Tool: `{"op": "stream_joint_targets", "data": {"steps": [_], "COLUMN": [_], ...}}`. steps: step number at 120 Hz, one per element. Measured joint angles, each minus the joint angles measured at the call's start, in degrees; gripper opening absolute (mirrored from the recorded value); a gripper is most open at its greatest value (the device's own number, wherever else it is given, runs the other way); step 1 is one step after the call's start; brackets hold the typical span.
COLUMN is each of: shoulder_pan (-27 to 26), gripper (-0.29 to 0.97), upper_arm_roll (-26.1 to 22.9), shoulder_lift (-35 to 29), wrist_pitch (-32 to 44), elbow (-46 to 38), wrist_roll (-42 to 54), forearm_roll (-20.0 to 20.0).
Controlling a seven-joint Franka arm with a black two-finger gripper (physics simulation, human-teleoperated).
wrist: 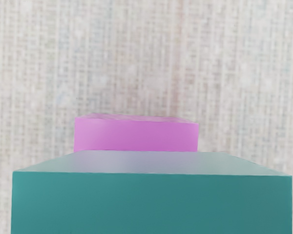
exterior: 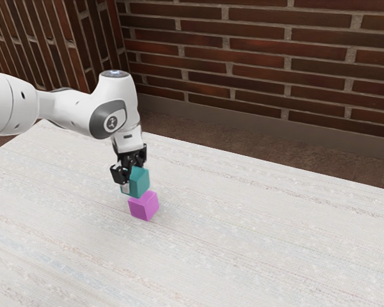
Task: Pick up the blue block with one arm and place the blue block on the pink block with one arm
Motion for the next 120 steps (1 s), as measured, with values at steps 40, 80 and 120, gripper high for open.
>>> {"op": "stream_joint_targets", "data": {"steps": [40,80,120], "shoulder_pan": [0.2,1.4,1.4], "gripper": [0.36,0.36,0.36], "upper_arm_roll": [0.0,0.2,0.2], "shoulder_lift": [-0.2,-0.6,0.0], "wrist_pitch": [0.0,-0.3,-0.4], "elbow": [0.0,-0.6,0.1], "wrist_roll": [1.0,3.2,4.5], "forearm_roll": [-1.4,-4.1,-3.8]}}
